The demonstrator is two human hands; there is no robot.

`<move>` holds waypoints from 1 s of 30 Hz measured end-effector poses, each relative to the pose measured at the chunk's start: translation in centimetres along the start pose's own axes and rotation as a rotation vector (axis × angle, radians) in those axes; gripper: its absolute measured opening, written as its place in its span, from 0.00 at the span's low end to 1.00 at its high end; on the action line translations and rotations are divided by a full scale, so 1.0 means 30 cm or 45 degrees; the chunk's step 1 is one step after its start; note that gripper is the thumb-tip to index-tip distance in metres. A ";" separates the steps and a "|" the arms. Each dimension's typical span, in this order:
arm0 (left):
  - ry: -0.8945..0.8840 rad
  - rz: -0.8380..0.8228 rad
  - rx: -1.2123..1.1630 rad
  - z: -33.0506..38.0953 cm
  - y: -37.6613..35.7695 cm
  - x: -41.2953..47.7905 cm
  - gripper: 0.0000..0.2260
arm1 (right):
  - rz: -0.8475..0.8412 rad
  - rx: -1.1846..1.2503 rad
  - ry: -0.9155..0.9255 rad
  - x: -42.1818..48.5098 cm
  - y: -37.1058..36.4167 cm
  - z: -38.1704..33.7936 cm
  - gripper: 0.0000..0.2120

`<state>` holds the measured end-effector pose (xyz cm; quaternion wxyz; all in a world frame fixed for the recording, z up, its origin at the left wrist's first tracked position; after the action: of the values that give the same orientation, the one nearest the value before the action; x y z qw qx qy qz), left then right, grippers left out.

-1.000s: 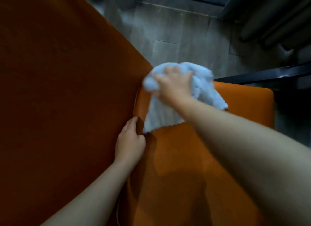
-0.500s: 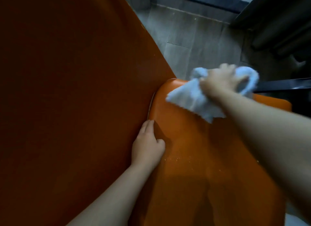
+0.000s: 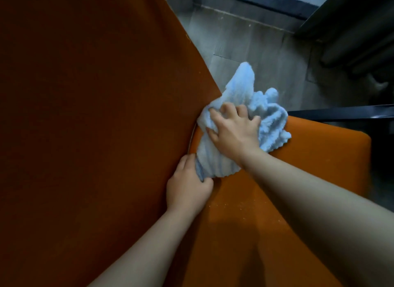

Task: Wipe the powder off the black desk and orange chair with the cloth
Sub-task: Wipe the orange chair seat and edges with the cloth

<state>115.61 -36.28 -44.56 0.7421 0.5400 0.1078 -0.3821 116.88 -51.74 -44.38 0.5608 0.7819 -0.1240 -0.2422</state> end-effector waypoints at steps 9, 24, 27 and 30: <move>-0.005 -0.060 0.106 -0.026 -0.015 0.010 0.29 | 0.037 -0.102 -0.643 0.070 0.181 0.369 0.16; -0.029 -0.024 0.076 -0.030 -0.004 0.023 0.29 | -0.047 0.052 -0.131 0.086 0.036 0.081 0.19; -0.047 -0.056 0.116 -0.033 -0.007 0.030 0.29 | 0.020 0.279 -0.484 0.094 0.056 0.141 0.19; -0.058 -0.074 0.112 -0.037 -0.009 0.034 0.30 | 0.232 0.559 -0.815 0.082 0.097 0.202 0.19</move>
<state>116.42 -35.80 -45.77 0.7085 0.5599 0.0897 -0.4201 116.06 -58.84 -43.80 0.3325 0.7540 -0.4104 -0.3907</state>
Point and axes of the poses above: each hand's wrist, its own x-axis towards the middle knuckle, its own y-axis out of the back of the hand, z = x × y, the point moved 8 cm from there along x, towards the middle knuckle, and after that the axes turned 13 degrees about x, right-handed, at the moved point
